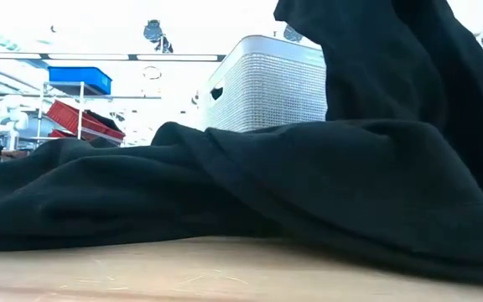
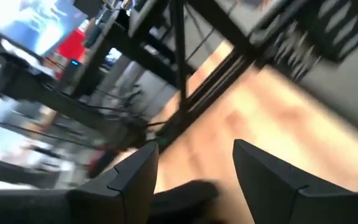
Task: Sort clothes
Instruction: Put the black shirt into the white bin
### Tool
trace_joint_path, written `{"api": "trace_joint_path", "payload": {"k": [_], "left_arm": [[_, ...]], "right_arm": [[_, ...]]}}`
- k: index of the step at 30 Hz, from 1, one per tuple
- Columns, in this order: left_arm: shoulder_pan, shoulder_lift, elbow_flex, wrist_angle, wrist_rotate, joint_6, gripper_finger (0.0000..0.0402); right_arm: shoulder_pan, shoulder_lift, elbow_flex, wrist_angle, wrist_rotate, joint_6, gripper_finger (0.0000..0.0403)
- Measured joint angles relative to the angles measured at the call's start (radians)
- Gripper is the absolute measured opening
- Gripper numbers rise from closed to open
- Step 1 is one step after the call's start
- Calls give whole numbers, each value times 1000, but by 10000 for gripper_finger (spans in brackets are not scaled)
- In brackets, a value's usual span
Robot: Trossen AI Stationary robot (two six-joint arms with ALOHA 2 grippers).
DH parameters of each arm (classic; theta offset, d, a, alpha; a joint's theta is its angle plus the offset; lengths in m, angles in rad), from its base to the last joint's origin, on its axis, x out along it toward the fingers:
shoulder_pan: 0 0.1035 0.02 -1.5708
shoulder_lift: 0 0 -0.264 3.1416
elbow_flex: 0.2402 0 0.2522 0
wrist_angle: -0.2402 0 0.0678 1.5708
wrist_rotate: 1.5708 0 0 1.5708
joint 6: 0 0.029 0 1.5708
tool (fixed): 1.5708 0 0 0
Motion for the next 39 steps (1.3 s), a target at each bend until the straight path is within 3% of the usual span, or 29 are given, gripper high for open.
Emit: {"api": "trace_joint_path", "payload": {"k": [6,14,18,30,39], "left_arm": [[63,94,131,-166,-135,210,216],[143,166,177,-168,-400,578,216],[149,169,177,-187,-467,602,216],[78,170,176,-242,-481,645,216],[138,170,175,-235,-579,706,216]], "right_arm": [[0,0,0,-8,-6,-19,0],[0,0,0,-8,-6,-28,0],[0,0,0,-26,-7,-34,0],[0,0,0,-74,-8,-47,0],[0,1,0,-44,-9,-52,0]]}}
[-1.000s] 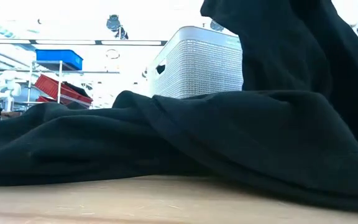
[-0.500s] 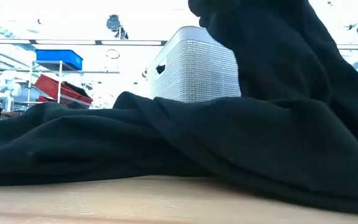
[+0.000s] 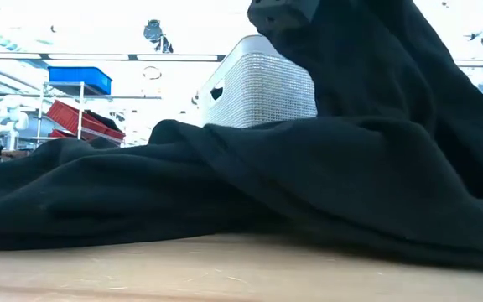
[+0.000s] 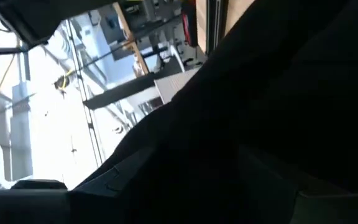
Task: Sort clothes
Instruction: Put the black shirt into the white bin
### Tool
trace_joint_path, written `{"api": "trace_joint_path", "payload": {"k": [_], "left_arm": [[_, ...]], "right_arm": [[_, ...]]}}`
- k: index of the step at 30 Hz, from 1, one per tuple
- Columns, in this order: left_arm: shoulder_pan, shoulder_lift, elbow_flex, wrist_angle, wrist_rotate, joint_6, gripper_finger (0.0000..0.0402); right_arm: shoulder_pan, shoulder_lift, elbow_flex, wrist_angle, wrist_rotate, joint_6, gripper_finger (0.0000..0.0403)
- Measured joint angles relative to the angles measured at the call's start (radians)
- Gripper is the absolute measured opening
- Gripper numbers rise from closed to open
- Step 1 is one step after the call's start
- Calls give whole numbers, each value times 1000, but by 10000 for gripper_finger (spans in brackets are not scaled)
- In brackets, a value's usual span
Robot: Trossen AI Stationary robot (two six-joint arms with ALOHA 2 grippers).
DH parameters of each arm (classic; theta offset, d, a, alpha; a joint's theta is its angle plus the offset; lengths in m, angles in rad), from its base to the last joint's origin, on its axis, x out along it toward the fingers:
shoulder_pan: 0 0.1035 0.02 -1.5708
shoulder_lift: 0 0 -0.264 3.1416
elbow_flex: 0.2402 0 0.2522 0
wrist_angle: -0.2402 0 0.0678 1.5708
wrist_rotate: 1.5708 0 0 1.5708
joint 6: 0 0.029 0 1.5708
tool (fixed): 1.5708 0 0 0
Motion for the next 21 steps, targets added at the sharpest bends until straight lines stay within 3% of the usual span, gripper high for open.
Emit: {"api": "trace_joint_path", "payload": {"k": [6,11,21], "left_arm": [[22,0,0,61,24,-87,216],[22,0,-1,160,72,-24,216],[55,0,-1,155,22,-30,216]], "right_arm": [[0,0,0,-10,0,-11,0],[1,1,0,-23,-1,-13,0],[3,4,0,-17,-58,-10,0]]}}
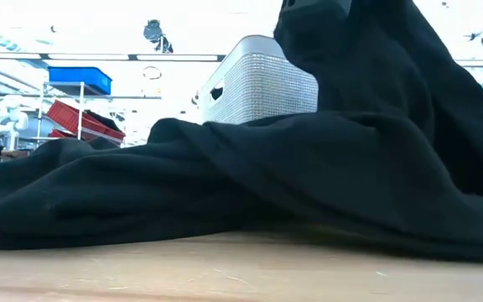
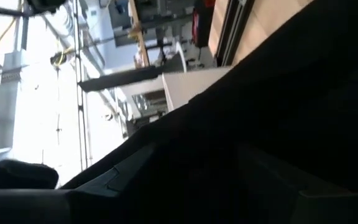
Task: Sort clothes
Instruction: Put the black shirt into the white bin
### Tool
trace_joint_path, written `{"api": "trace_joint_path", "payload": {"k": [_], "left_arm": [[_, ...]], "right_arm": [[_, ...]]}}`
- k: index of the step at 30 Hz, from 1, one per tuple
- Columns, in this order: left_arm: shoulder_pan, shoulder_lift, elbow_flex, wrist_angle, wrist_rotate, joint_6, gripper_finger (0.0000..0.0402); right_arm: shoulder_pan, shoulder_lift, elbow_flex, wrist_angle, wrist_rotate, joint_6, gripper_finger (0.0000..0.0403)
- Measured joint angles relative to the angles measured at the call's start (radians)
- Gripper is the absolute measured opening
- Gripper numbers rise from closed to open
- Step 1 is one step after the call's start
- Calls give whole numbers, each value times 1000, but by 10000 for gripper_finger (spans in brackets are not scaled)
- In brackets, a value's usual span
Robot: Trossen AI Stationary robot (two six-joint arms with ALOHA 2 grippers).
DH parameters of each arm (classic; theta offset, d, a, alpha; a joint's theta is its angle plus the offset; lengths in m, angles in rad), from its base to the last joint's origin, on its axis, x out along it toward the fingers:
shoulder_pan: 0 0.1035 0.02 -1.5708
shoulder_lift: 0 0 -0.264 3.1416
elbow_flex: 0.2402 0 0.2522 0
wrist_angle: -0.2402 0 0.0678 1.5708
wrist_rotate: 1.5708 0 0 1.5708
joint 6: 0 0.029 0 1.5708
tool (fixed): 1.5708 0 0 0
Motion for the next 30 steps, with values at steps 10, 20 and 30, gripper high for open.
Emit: {"api": "trace_joint_path", "payload": {"k": [10,20,30], "left_arm": [[15,0,0,7,-36,-121,97],[-25,0,0,4,-66,-165,4],[-175,-16,0,-7,-104,-189,1]], "right_arm": [[20,0,1,18,-78,-18,0],[20,0,1,17,-91,-15,0],[21,0,0,22,-17,-148,75]]}}
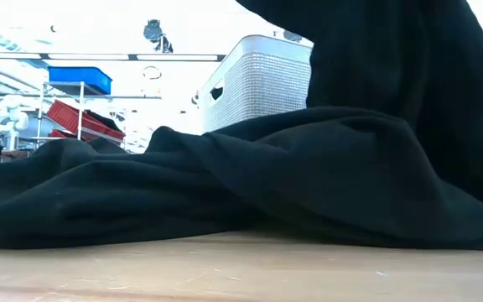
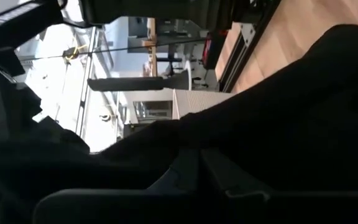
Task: Sort clothes
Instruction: Put the black shirt into the white bin
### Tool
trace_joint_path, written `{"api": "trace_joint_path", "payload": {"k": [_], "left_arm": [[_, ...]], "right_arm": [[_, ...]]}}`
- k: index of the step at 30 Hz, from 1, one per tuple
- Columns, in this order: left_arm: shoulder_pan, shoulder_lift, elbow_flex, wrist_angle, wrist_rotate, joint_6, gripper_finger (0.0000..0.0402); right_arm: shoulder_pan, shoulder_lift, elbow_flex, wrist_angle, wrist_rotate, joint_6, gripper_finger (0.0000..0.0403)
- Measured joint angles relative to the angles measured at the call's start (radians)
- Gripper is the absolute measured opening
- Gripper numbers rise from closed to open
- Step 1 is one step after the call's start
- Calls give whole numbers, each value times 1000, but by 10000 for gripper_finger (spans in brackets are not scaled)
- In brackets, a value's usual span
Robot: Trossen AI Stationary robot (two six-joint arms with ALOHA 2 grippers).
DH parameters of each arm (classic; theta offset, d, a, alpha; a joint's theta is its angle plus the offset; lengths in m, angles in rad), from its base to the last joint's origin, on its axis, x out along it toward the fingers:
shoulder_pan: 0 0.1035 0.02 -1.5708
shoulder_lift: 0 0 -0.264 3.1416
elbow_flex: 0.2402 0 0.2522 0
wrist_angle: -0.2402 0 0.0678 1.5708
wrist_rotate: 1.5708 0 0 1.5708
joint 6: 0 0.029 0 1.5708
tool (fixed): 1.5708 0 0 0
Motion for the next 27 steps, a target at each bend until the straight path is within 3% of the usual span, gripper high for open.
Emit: {"api": "trace_joint_path", "payload": {"k": [6,11,21,27], "left_arm": [[-11,0,0,1,-10,-29,1],[-4,-44,-1,-6,-13,-21,0],[14,-310,-1,2,-41,-69,0],[16,-488,0,2,-148,-289,0]], "right_arm": [[-2,0,0,59,2,-8,179],[-31,-4,70,-37,-8,-4,241],[9,-34,178,-237,67,16,240],[146,-41,113,-396,359,131,232]]}}
